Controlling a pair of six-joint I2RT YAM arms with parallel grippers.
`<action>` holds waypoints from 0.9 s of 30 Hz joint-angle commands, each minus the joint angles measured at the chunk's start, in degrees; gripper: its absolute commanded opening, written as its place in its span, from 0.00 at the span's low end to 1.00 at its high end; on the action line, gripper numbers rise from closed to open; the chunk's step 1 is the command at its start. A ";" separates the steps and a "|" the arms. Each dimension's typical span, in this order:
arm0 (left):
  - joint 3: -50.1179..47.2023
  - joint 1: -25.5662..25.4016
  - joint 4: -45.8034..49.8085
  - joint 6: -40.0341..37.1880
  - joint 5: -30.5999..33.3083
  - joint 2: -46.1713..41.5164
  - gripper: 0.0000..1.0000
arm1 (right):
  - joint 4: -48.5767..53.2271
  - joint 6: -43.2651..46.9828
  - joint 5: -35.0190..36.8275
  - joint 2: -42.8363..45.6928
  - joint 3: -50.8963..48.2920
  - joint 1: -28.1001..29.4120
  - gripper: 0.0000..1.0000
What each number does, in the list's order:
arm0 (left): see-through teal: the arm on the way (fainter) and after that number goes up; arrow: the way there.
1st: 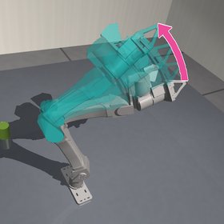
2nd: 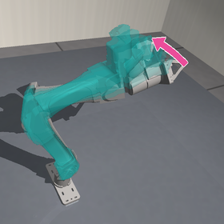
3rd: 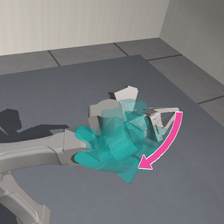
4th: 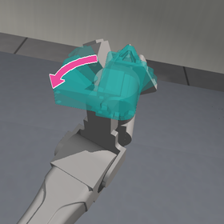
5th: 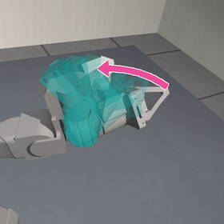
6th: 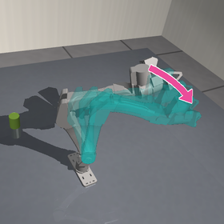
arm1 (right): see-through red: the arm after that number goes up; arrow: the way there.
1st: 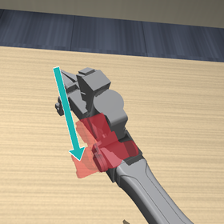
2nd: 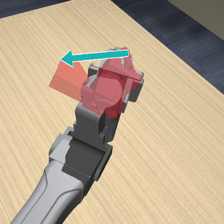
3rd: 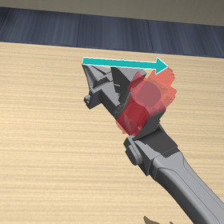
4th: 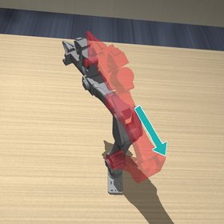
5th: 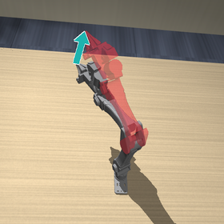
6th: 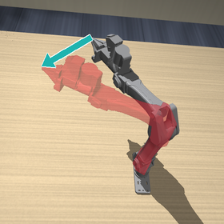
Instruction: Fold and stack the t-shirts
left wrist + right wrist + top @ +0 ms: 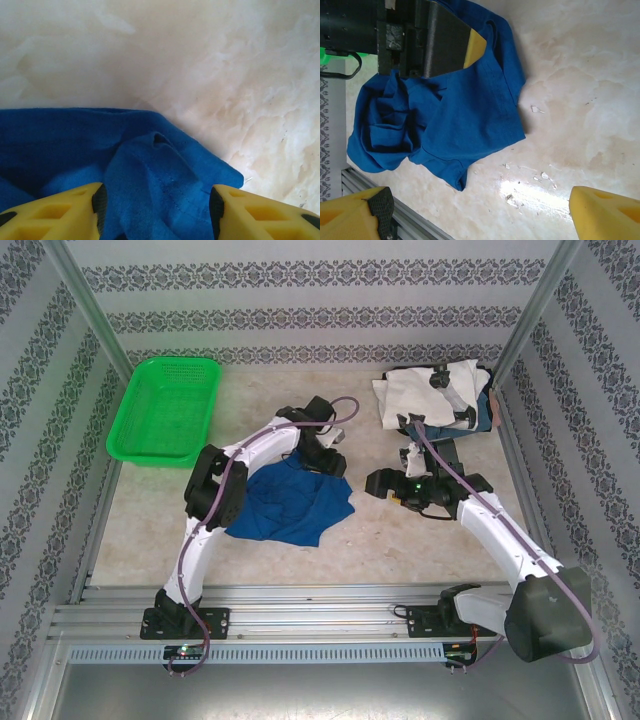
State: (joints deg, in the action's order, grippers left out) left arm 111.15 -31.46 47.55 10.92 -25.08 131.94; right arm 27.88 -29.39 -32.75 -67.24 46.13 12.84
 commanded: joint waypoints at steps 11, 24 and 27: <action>4.97 -2.73 1.60 -0.85 -1.98 5.22 0.21 | -2.32 -1.64 -1.61 1.15 -2.53 -0.87 0.90; 21.91 -1.13 14.39 1.88 15.66 -17.76 0.00 | -6.04 -3.36 -1.74 -2.75 -3.13 -0.06 0.90; 23.02 -0.08 16.05 2.44 20.51 -25.55 0.00 | -6.10 -3.57 -0.93 -7.72 -0.87 1.61 0.90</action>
State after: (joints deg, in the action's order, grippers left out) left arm 131.28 -32.93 57.69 11.81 -11.84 115.13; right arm 22.98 -31.88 -33.78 -71.48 44.14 13.06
